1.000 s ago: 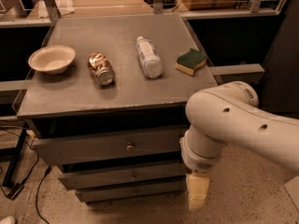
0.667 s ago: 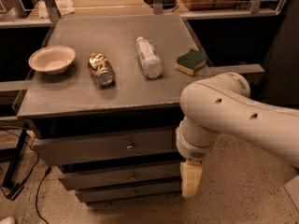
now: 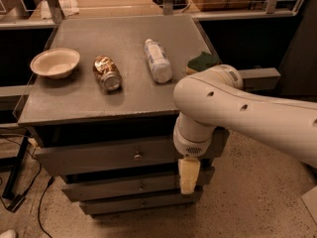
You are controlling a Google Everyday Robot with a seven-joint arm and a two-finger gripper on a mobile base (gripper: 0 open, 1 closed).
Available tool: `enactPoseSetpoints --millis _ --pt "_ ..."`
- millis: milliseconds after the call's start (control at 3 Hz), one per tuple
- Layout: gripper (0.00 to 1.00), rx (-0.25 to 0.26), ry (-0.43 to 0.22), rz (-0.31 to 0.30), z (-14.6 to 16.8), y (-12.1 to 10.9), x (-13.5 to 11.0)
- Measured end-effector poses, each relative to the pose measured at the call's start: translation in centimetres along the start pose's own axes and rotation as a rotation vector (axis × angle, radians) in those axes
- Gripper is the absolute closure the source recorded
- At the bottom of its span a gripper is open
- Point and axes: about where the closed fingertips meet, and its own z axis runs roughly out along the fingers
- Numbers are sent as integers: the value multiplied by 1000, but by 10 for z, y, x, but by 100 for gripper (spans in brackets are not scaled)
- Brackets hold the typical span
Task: Open top drawer
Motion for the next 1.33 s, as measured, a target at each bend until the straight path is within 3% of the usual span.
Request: enactPoseSetpoints --millis 667,1000,1333 --pt "0 -19 9 9 12 -8 6" --pt "0 -30 -1 -8 43 -22 1" --pt "0 -28 -3 -17 49 -25 0"
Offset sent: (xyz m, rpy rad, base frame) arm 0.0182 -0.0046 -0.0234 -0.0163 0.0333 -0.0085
